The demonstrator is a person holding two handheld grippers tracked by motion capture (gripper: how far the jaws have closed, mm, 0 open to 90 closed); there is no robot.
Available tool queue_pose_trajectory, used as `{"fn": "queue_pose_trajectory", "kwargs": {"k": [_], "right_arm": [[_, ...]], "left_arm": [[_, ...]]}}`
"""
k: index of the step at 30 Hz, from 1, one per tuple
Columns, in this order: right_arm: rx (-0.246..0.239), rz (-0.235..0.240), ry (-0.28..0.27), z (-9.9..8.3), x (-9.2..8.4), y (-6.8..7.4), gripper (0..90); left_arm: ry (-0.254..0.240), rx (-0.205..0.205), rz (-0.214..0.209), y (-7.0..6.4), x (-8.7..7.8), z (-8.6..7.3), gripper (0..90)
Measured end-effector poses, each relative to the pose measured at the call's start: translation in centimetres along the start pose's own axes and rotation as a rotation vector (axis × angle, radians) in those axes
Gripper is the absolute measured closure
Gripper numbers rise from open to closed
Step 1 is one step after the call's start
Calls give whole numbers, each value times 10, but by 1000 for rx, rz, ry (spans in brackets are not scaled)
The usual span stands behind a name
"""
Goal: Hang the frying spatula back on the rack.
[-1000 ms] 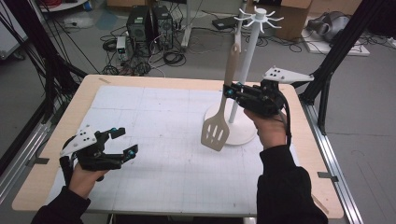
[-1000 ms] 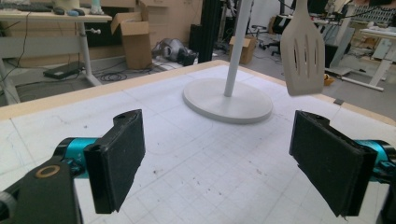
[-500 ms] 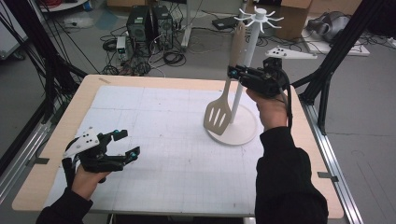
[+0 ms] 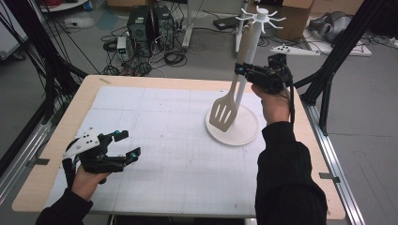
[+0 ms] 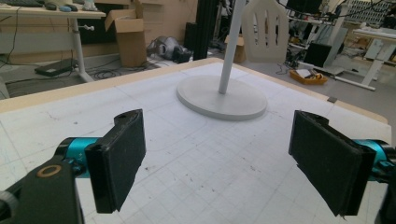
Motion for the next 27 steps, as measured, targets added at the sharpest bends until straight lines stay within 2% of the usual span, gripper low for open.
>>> {"fn": "queue_pose_trajectory", "kwargs": {"k": [3, 5, 7, 9, 11, 13, 18, 22, 23, 24, 27], "right_arm": [[-7, -4, 2, 0, -1, 0, 766], [-12, -27, -7, -3, -3, 0, 742], [-4, -44, -28, -8, -7, 0, 647], [-26, -83, -26, -15, -14, 1, 593], [-68, -122, -31, -27, -22, 4, 510], [-122, -159, -17, -42, -30, 8, 410], [-184, -154, 15, -100, -47, 11, 213], [-191, -126, 26, -148, -59, 12, 190], [-191, -126, 26, -148, -59, 12, 190], [-176, -124, 34, -167, -63, 13, 178], [-174, -137, 39, -191, -68, 16, 175]], "left_arm": [[1, 0, 1, 0, 0, 0, 192], [0, -1, 2, 1, 0, 0, 192], [1, -1, 2, 1, -1, -1, 192], [-1, -10, -1, 2, -1, -2, 192], [-3, -20, 4, 4, -1, -3, 192], [-5, -25, 11, 5, -2, -4, 192], [-15, -38, 33, 9, -5, -5, 191], [-17, -44, 50, 11, -6, -7, 191], [-17, -44, 50, 11, -6, -7, 191], [-17, -45, 54, 12, -6, -7, 191], [-19, -45, 60, 12, -6, -8, 191]]}}
Point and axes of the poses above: each handheld gripper's, and its own axes: x roughly forward along the jaws, z roughly out of its top, y roughly to its left, the point moved 1 cm from there along x, roughly forward along the jaws, and after that the axes turned 5 degrees about y, right-handed, at the moved point
